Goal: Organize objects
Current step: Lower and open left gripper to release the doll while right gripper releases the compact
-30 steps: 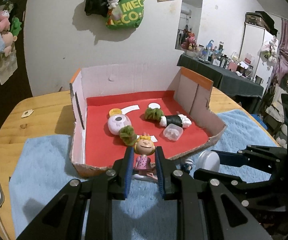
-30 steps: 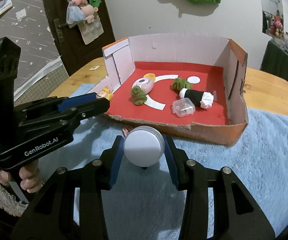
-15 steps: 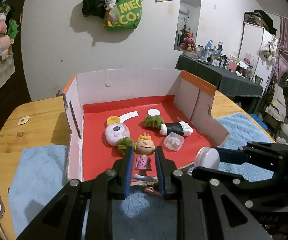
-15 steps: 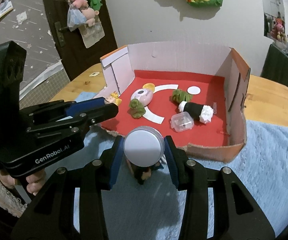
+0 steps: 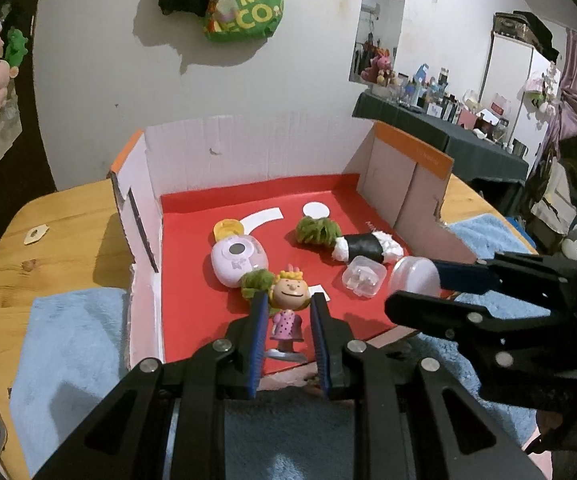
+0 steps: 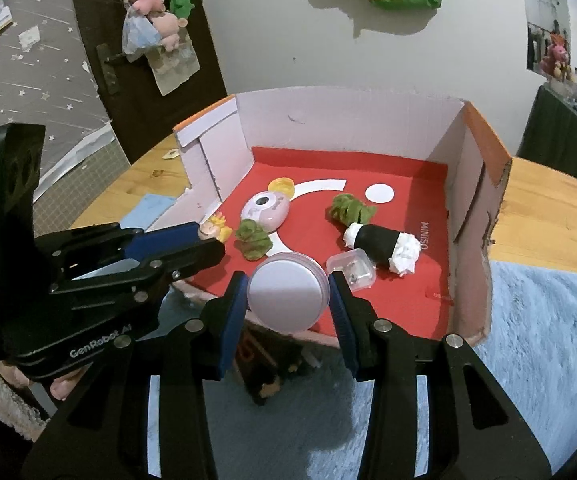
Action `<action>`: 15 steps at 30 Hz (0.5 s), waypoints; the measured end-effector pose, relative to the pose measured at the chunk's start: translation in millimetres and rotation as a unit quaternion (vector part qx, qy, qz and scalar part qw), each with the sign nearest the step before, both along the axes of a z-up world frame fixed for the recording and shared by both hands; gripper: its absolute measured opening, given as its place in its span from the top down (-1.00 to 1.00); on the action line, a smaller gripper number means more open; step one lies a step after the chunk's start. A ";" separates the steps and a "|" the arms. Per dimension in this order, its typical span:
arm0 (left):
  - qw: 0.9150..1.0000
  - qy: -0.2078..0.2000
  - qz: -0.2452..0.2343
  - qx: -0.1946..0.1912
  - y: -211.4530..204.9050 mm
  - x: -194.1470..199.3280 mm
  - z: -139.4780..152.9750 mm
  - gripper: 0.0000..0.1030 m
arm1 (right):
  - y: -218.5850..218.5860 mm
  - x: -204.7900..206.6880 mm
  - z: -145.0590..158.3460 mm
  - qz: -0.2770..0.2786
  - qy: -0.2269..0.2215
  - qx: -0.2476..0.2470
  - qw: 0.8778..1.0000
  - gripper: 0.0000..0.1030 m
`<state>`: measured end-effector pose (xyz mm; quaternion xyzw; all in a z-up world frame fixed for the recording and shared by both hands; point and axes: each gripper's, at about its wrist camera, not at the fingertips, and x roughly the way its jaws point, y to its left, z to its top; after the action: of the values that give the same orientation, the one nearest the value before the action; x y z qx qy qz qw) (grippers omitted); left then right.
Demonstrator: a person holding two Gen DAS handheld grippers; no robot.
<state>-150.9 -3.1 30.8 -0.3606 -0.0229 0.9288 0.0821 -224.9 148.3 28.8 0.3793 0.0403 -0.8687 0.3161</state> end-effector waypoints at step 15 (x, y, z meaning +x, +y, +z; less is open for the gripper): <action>0.999 -0.044 -0.018 0.008 -2.5 -19.3 -16.5 0.60 | -11.7 -38.4 -26.9 0.024 -0.073 0.004 0.997 0.23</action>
<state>-170.1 -5.6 14.2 -0.4010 -0.0271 0.9101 0.1008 -263.4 136.7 1.9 0.4423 0.0294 -0.8306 0.3371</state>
